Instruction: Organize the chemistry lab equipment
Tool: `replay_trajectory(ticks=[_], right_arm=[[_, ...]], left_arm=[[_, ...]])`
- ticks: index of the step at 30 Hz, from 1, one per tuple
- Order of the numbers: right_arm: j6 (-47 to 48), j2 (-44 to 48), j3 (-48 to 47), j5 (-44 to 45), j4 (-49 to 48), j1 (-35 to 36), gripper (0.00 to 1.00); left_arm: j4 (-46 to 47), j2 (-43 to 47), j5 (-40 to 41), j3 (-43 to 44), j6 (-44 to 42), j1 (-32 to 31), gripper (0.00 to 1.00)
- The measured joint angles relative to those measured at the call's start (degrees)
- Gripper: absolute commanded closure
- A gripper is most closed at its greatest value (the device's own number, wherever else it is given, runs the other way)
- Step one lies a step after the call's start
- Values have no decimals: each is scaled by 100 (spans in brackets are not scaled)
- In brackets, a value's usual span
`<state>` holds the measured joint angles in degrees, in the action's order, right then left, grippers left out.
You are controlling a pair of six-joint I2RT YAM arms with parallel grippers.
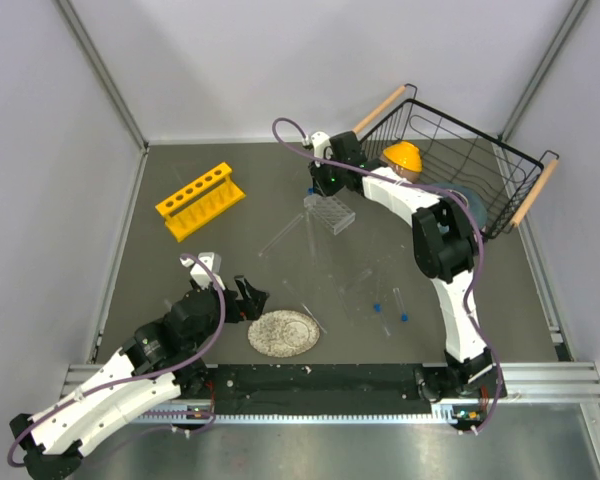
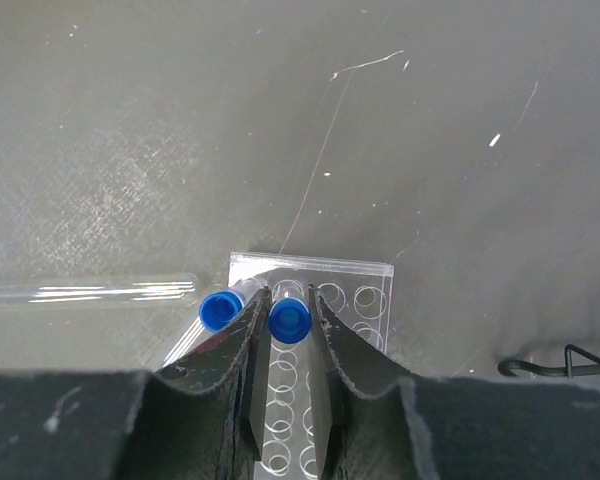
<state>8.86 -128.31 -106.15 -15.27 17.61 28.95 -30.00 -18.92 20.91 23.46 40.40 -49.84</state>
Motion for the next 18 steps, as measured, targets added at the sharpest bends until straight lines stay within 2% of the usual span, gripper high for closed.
replay_trajectory(ticks=[6,18], right_arm=[[-4,0,-4,-107,131,0,59],[79,166,-4,-140,619,-31,45]], left_arm=[[0,4,-7,0,2,0,1],[-9,109,-98,13,20,0,1]])
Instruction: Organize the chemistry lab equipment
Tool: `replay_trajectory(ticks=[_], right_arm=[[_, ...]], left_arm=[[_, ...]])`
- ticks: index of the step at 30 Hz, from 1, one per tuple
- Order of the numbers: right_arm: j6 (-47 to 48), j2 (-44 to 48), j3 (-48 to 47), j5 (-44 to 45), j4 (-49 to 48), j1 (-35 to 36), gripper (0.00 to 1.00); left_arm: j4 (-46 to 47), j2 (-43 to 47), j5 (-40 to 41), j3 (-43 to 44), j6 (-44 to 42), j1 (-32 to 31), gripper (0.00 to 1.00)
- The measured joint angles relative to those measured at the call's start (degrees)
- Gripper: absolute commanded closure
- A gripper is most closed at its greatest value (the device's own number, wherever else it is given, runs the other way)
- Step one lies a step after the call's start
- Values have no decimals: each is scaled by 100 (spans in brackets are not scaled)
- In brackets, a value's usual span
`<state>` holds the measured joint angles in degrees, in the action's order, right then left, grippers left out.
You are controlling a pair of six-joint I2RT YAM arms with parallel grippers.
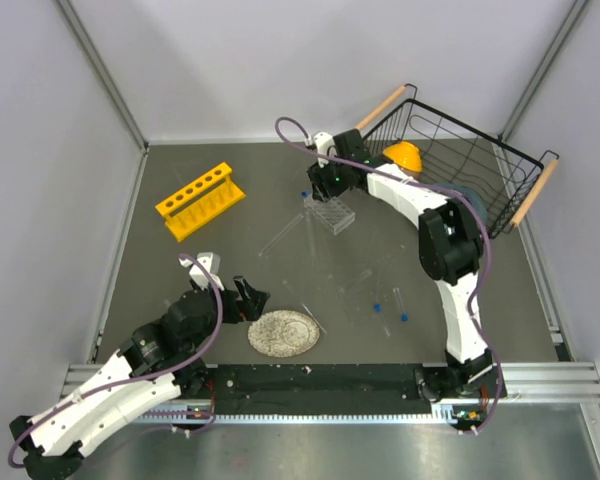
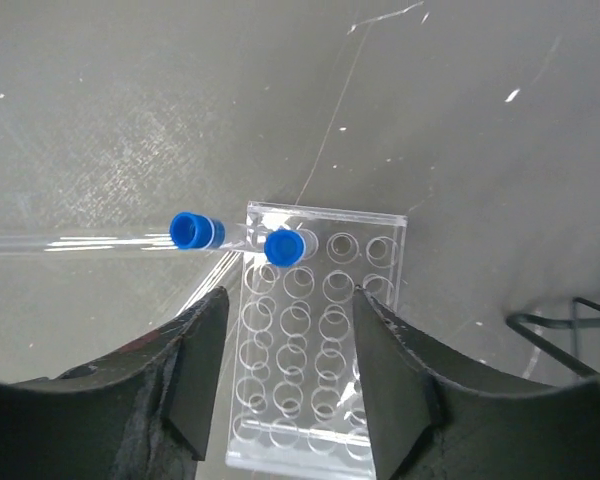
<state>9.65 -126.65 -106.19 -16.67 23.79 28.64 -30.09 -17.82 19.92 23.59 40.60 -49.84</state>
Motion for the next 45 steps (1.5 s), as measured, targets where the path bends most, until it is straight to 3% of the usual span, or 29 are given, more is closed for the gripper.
replay_trajectory(ticks=[7,14,16,19,24,29,37,45], right_arm=[[140,785,39,-20,186,-79,37],[586,2380,861,-570,304,-109,23],[774,2938,1300,-866,354,-114,11],[1025,3783,2024,-1274,400,-146,1],[1331,5337,3423,-1847,518,-422,1],[1272,6553,4607,-2361,555,-1213,1],[999,7733,6516,-2715,328,-1893,1],[828,7823,6704,-2448,107,-2031,1]], left_arm=[[-46,9,-208,151,0,0,1],[-76,39,-293,284,0,0,1],[-72,101,-291,284,15,0,1],[24,201,-330,284,61,0,1],[402,234,-608,208,190,0,1],[898,-59,-1034,31,321,0,1],[2190,-1749,-2146,-68,476,-35,5],[2651,-4564,-2168,1117,610,-1152,7]])
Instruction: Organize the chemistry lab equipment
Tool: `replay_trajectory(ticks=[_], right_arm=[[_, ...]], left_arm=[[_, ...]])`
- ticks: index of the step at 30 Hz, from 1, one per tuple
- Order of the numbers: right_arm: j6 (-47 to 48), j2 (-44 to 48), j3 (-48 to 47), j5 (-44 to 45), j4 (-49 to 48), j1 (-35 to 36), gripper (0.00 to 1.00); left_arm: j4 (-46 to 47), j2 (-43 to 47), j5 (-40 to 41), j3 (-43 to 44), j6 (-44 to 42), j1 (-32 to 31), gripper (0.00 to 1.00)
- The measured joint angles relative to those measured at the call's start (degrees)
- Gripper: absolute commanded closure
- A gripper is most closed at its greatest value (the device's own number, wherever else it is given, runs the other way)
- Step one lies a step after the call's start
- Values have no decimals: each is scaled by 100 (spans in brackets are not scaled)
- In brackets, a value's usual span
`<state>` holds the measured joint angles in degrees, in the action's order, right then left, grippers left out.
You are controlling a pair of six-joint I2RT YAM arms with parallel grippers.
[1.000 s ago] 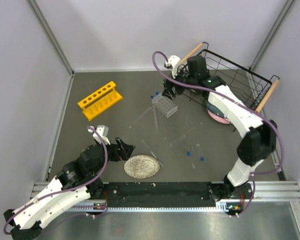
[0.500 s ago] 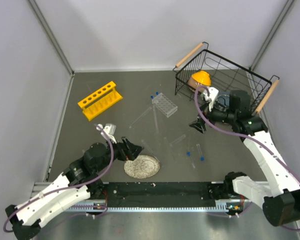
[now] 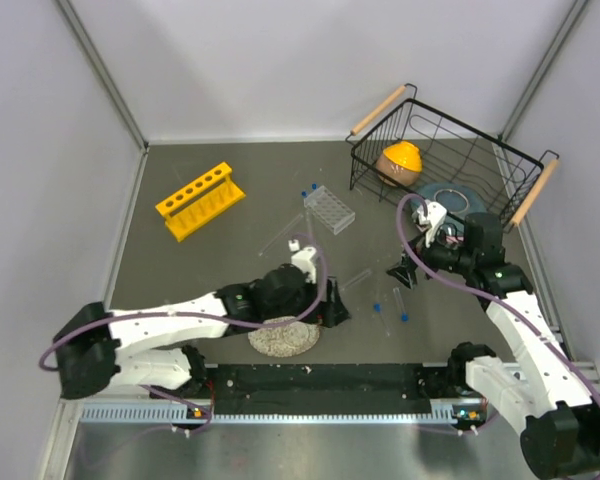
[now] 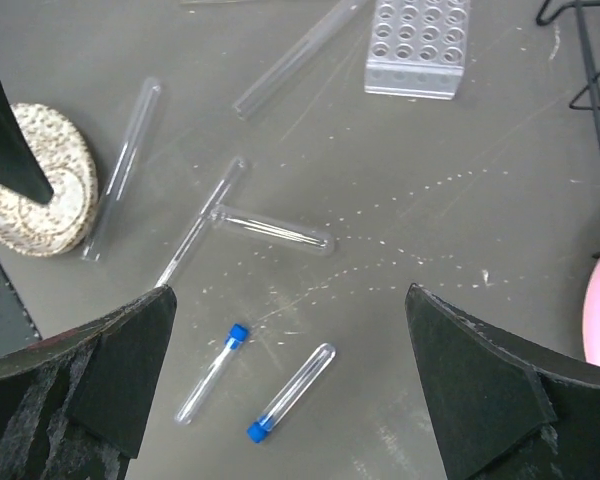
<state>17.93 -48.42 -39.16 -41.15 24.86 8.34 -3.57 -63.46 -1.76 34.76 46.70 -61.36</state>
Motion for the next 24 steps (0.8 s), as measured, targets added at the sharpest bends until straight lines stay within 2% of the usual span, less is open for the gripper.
replay_trajectory(ticks=[5,9,18,20,24], right_arm=[[-52,0,-7,463,-4,-116,1],[-223,37,-17,992,-92,-229,1],[-634,225,-24,2098,-487,-396,1],[-673,232,-24,2227,-560,-400,1],[-734,232,-24,2400,-625,-402,1]], left_arm=[[55,-1394,450,979,802,-365,7],[-179,-2256,920,1657,1698,-623,12],[-1045,-3493,1368,3071,2621,-1084,28],[-1244,-3746,1434,3351,2736,-1137,37],[-1801,-4124,1556,3768,2953,-1211,42]])
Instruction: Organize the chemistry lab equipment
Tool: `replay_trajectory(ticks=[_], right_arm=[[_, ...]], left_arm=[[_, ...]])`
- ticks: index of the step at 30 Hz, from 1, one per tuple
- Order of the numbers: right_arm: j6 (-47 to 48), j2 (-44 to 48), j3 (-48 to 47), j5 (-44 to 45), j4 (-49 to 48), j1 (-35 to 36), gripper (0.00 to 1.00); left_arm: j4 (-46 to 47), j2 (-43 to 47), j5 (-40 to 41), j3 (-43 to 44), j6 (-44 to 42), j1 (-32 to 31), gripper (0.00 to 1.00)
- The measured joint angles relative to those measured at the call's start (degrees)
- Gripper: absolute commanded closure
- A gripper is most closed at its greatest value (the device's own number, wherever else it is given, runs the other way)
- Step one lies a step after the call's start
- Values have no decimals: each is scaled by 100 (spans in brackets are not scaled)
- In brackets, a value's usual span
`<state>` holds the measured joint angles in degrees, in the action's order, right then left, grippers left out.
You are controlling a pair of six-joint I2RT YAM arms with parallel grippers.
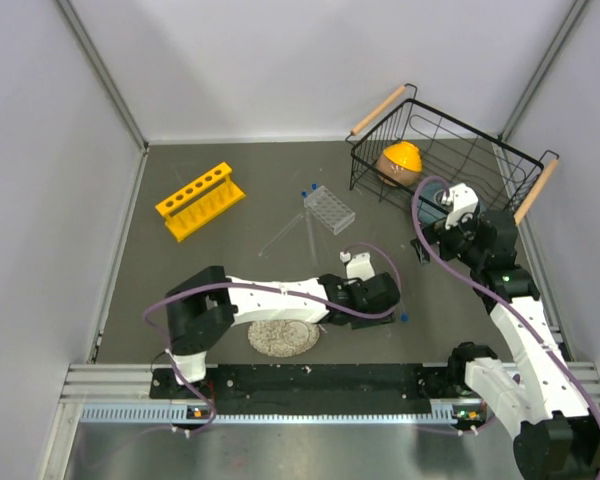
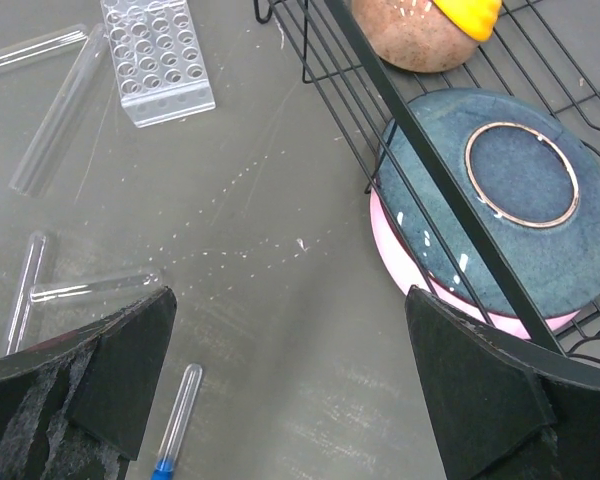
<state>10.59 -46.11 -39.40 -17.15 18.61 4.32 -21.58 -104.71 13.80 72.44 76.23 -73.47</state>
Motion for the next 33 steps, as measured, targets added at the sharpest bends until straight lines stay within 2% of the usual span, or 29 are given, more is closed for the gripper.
replay_trajectory(ticks=[8,10,21,27,31,33], right_arm=[[-31,63,0,101,-26,0,1],[-31,90,0,109,-31,0,1],[-35,111,0,151,-46,0,2],[-35,114,0,168,-61,0,1],[-37,116,0,170,-61,0,2],[-37,116,0,168,-61,0,1]], left_arm=[[-1003,-660,323,966,17,-74,48],[-1117,-785,378,1161,4,-94,53],[-1971,-1486,575,1978,-181,-153,54],[-2247,-1838,651,2391,-365,-175,58],[-2391,-2013,680,2507,-474,-175,64],[-2465,-2046,695,2507,-531,-175,72]])
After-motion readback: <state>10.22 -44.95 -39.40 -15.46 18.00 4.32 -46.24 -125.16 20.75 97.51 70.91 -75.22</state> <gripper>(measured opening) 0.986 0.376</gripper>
